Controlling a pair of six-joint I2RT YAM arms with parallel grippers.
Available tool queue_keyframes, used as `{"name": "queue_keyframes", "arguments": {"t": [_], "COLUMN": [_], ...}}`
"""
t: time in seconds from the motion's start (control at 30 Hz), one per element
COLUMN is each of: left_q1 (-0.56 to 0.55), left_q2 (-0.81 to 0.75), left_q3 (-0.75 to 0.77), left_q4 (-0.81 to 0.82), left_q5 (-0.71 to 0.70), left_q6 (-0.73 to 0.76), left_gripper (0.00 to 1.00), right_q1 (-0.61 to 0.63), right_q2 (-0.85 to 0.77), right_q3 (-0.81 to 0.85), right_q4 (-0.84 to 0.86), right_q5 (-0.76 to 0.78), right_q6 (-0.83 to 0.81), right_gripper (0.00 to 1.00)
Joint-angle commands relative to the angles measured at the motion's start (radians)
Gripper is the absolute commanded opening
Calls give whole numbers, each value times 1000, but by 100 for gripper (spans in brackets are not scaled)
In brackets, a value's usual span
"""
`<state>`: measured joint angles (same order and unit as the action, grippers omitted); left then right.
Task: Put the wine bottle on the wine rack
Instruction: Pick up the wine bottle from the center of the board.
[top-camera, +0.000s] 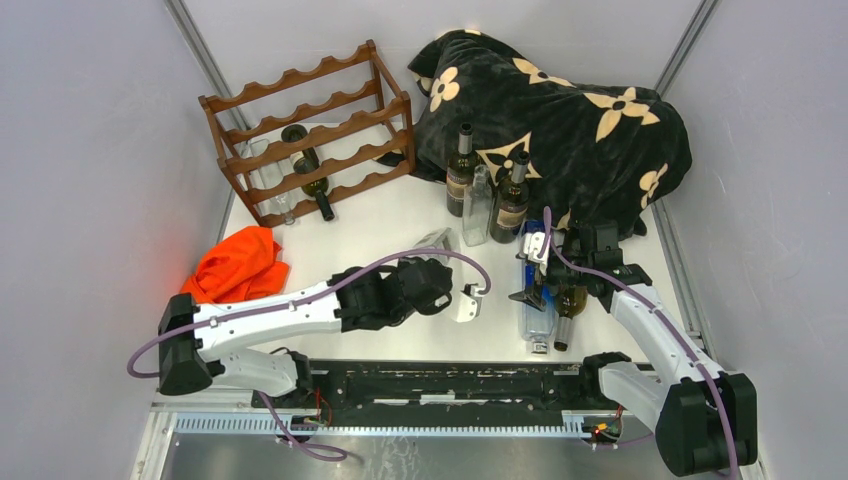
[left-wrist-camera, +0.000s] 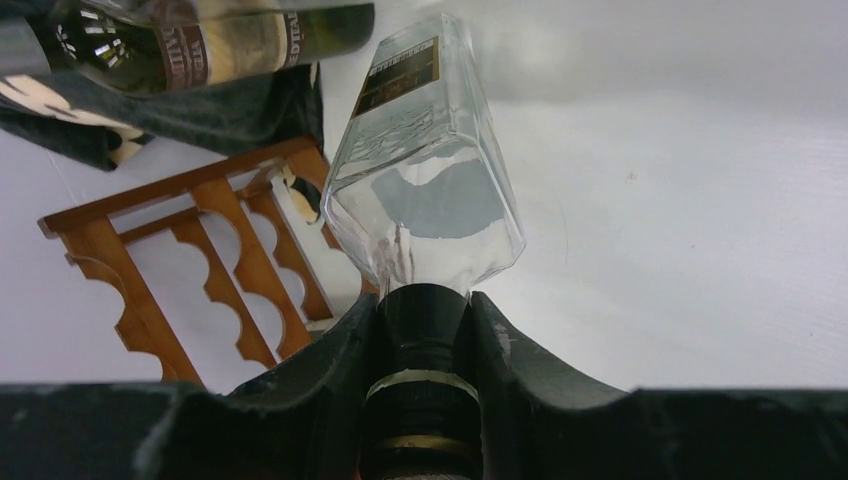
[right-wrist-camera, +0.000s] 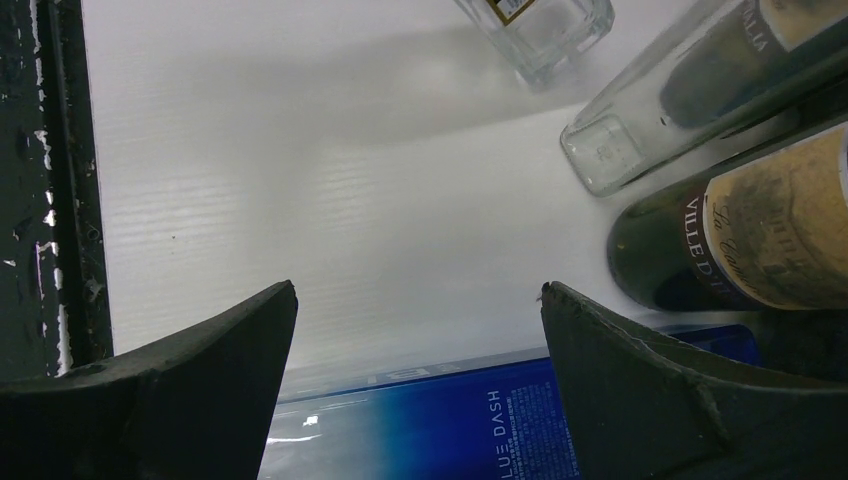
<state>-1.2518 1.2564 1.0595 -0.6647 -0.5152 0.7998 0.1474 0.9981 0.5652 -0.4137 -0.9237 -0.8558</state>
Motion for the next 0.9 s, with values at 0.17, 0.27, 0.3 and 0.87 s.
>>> {"name": "queue_keyframes", "arguments": {"t": [0.17, 0.27, 0.3, 0.87], "left_q1": [46, 79, 90, 243], "left_q2": [2, 23, 35, 142], "left_q3": [81, 103, 115, 220], "left_q4": [15, 4, -6, -5], "left_q5": [-135, -166, -182, -365], "left_q6": [-37, -68, -84, -141], "left_gripper": [2, 2, 2, 2], "right_q1": [-4, -4, -4, -4], "right_q2": [4, 5, 5, 5], "right_q3": [33, 34, 33, 36], "right_q4": [-1, 0, 0, -4], "right_q5": [-21, -21, -21, -23], "right_q6": [-17, -15, -15, -18], "right_gripper": [98, 98, 98, 98]}}
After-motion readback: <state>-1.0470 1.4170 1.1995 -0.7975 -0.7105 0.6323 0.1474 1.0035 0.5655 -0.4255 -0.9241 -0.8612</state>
